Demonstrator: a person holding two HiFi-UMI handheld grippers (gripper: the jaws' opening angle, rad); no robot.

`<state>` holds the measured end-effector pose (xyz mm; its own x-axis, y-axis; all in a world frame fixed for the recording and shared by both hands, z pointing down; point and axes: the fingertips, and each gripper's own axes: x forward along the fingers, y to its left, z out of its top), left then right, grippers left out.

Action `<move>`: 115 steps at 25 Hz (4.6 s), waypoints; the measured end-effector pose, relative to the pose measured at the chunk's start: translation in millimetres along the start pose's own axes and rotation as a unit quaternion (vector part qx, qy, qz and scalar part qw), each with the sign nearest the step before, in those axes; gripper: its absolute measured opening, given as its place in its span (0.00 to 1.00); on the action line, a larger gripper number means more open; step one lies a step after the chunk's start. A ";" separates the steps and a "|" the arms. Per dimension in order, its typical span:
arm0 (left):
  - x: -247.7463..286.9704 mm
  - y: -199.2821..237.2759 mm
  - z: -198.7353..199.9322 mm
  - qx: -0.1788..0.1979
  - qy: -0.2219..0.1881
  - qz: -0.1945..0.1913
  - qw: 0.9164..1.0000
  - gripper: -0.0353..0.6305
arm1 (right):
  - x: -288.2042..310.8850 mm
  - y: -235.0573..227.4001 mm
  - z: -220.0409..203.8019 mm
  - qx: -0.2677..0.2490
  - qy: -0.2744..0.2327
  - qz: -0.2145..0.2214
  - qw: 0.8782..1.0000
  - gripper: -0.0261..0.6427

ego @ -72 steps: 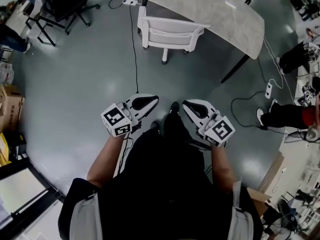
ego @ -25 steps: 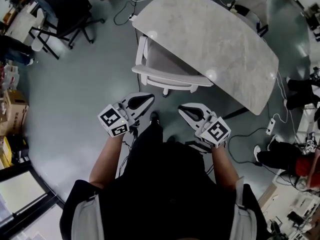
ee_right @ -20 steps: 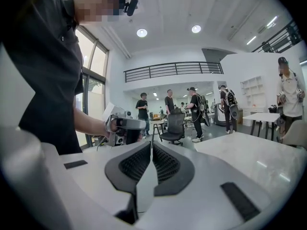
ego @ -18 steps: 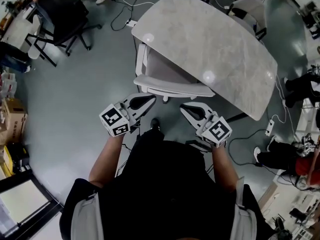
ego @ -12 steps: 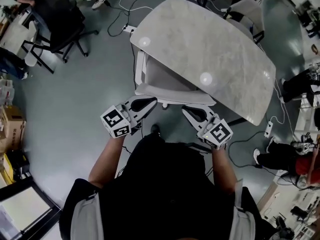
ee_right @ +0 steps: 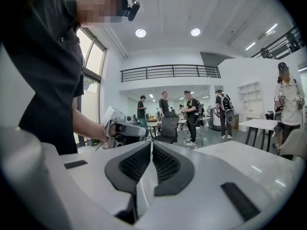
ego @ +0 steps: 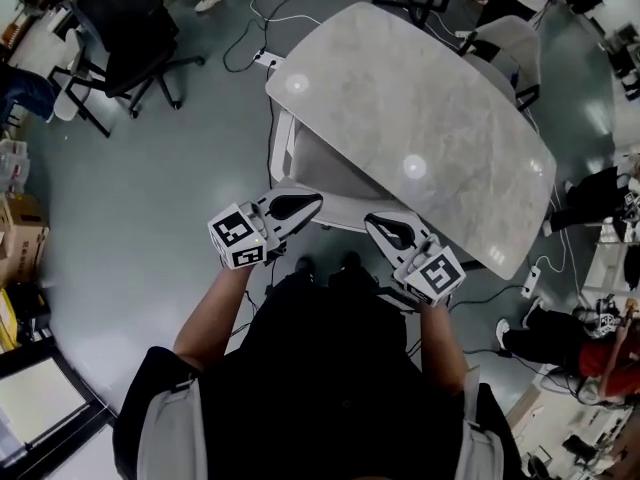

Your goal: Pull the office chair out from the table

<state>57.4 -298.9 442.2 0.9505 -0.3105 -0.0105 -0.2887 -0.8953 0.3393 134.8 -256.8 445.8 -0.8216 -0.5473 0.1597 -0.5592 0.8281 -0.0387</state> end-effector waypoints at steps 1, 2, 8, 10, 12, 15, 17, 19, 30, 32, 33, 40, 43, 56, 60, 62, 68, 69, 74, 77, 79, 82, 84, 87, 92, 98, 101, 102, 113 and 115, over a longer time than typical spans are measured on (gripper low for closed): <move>3.3 0.8 1.5 -0.001 0.001 0.008 1.000 0.07 | -1.7 -5.1 -0.5 -0.002 0.000 0.004 1.000 0.08; 6.1 0.5 3.0 -0.002 0.001 0.015 1.000 0.07 | -4.6 -9.6 -1.9 -0.004 0.003 0.009 1.000 0.08; 23.0 8.7 23.8 0.014 -0.011 0.050 0.999 0.07 | -10.8 -45.4 11.7 -0.019 -0.002 0.043 0.999 0.08; 28.2 9.6 31.1 0.023 -0.016 0.062 0.998 0.07 | -10.1 -53.7 18.0 -0.021 -0.011 0.055 0.998 0.08; 32.2 10.1 38.4 0.027 -0.019 0.074 0.997 0.07 | -9.0 -58.6 23.0 -0.025 -0.017 0.067 0.997 0.08; 36.6 14.6 37.5 0.025 -0.023 0.085 0.996 0.07 | -7.0 -62.5 28.3 -0.024 -0.030 0.082 0.996 0.08; 41.7 15.9 34.4 0.018 -0.018 0.092 0.995 0.07 | -7.1 -64.2 28.7 -0.017 -0.037 0.090 0.995 0.08; 48.7 13.7 33.2 0.018 -0.011 0.095 0.995 0.07 | -8.1 -66.2 26.0 -0.014 -0.038 0.096 0.995 0.08; 60.1 18.2 19.5 0.036 0.022 0.065 0.997 0.07 | 4.5 -81.2 11.7 0.002 -0.032 0.080 0.996 0.08; 58.6 23.1 23.4 0.044 0.028 0.051 0.997 0.07 | 12.5 -85.1 13.3 0.006 -0.031 0.069 0.997 0.08; 57.1 25.6 24.9 0.046 0.029 0.045 0.997 0.07 | 15.8 -86.7 13.5 0.008 -0.031 0.064 0.997 0.08; 48.5 45.9 27.2 0.043 0.022 0.043 0.998 0.07 | 25.8 -89.2 11.1 0.007 -0.009 0.045 0.999 0.08; 47.6 55.1 24.0 0.049 0.034 0.054 0.997 0.07 | 33.7 -91.6 6.7 0.007 0.002 0.043 0.999 0.08; 41.9 59.9 -3.1 0.093 0.111 0.056 0.988 0.07 | 43.0 -83.2 -21.2 -0.027 0.082 0.032 0.996 0.08; 44.7 56.4 -21.5 0.109 0.152 0.052 0.981 0.07 | 44.3 -73.2 -43.6 -0.046 0.124 0.046 0.990 0.08; 45.5 55.4 -32.0 0.117 0.170 0.047 0.977 0.07 | 44.8 -66.4 -57.7 -0.057 0.151 0.056 0.985 0.08; 45.3 51.2 -62.7 0.171 0.238 0.028 0.956 0.07 | 48.1 -43.0 -89.9 -0.065 0.200 0.100 0.972 0.08; 45.2 50.9 -68.4 0.180 0.251 0.025 0.951 0.07 | 48.9 -40.5 -95.5 -0.065 0.208 0.104 0.971 0.08; 50.6 48.1 -92.6 0.206 0.295 0.003 0.933 0.07 | 48.6 -36.4 -131.4 -0.054 0.251 0.127 0.958 0.09; 50.5 45.1 -105.0 0.210 0.318 -0.010 0.924 0.07 | 47.6 -31.2 -142.7 -0.049 0.267 0.135 0.953 0.14; 49.2 44.5 -114.4 0.210 0.335 -0.016 0.918 0.09 | 48.0 -26.8 -147.5 -0.048 0.274 0.141 0.950 0.17; 44.9 44.0 -127.5 0.210 0.360 -0.024 0.909 0.15 | 50.0 -16.8 -153.4 -0.046 0.286 0.154 0.945 0.20; 41.7 43.6 -136.4 0.211 0.375 -0.029 0.902 0.17 | 49.7 -10.2 -161.2 -0.038 0.303 0.165 0.938 0.24; 41.6 40.2 -153.2 0.213 0.398 -0.041 0.891 0.21 | 42.9 -2.8 -174.5 -0.027 0.324 0.181 0.928 0.28; 33.6 32.6 -177.3 0.214 0.434 -0.067 0.872 0.27 | 43.3 5.7 -191.1 -0.043 0.349 0.196 0.915 0.30; 23.7 32.4 -208.1 0.251 0.494 -0.083 0.828 0.29 | 38.5 0.1 -208.7 -0.059 0.379 0.187 0.904 0.30; 15.8 37.8 -222.9 0.269 0.516 -0.085 0.809 0.29 | 40.5 -1.2 -220.4 -0.068 0.397 0.185 0.896 0.30; 14.7 39.9 -227.3 0.275 0.522 -0.084 0.803 0.29 | 40.4 -1.8 -224.5 -0.073 0.403 0.185 0.894 0.30; 13.8 48.7 -245.3 0.301 0.554 -0.070 0.773 0.25 | 40.1 0.0 -234.2 -0.070 0.416 0.176 0.890 0.25; 14.5 49.4 -244.8 0.302 0.553 -0.068 0.774 0.23 | 40.2 0.0 -235.3 -0.071 0.415 0.171 0.891 0.23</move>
<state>85.0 -269.5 689.1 0.3979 -0.0366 0.9167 0.1389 -0.9853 -0.0997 127.9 -250.3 684.3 -0.5435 -0.0309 0.8388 -0.2235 0.9686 -0.1092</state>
